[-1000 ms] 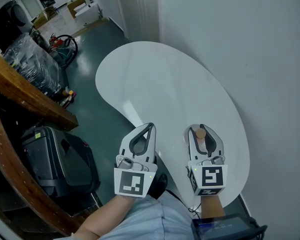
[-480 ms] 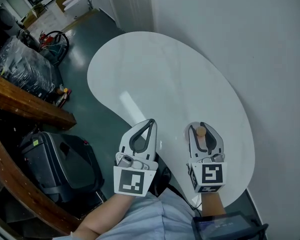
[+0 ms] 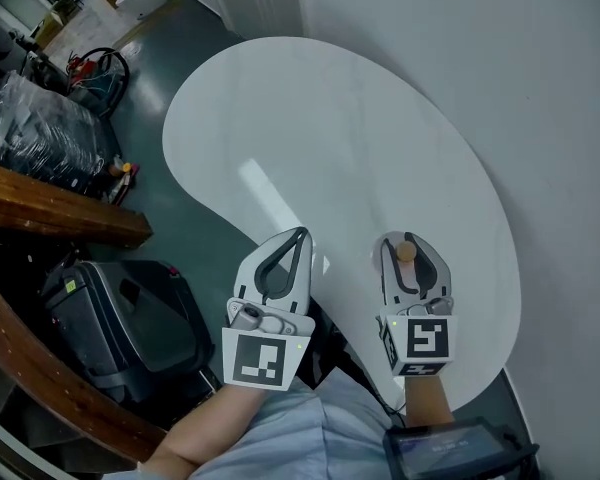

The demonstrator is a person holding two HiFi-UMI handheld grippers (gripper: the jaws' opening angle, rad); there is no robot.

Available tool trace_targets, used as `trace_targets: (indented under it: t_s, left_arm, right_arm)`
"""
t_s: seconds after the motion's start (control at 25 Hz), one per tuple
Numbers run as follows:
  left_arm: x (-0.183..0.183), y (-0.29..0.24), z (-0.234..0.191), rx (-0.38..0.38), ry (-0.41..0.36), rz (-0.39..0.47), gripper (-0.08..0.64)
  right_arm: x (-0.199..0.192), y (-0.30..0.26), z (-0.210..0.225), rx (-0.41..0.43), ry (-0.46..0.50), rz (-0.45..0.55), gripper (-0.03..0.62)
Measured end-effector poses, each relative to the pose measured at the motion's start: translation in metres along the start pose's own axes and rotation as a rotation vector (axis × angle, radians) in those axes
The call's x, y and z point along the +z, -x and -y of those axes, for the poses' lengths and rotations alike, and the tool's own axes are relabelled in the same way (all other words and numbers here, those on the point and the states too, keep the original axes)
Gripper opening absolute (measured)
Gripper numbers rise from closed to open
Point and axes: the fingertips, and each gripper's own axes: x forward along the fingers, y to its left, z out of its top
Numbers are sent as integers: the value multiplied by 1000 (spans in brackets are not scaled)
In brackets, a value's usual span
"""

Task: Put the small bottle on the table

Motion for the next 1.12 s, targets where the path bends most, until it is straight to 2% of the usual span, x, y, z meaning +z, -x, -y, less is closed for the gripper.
trace_targets:
  t_s: [1.12]
  left_arm:
    - [-27, -34, -18, -28, -3, -122, 0]
  right_arm:
    - [-53, -33, 15, -50, -77, -119, 127]
